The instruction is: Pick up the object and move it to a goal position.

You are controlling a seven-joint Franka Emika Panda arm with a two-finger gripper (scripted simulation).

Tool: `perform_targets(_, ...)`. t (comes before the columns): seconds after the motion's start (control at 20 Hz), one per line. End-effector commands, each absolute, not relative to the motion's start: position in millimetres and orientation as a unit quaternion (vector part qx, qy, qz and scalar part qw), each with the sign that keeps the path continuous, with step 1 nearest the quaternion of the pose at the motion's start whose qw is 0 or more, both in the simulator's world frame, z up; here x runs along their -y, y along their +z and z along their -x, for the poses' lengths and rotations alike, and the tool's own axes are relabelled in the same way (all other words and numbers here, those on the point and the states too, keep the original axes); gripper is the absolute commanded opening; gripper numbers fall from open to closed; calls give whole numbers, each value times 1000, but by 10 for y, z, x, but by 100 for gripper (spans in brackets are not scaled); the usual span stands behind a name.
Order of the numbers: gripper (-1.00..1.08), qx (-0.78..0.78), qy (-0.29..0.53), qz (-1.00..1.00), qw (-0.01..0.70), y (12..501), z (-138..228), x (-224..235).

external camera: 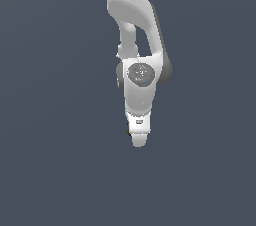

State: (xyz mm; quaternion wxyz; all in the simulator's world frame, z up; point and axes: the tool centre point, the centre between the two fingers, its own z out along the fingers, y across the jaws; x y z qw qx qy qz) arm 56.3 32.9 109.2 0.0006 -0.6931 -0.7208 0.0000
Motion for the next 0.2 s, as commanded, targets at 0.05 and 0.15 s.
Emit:
perform_targets(0.05, -100, 721, 0, 693, 0, 1118, -606, -345)
perform_targets(0.15, -100, 721, 0, 693, 0, 1119, -611, -346)
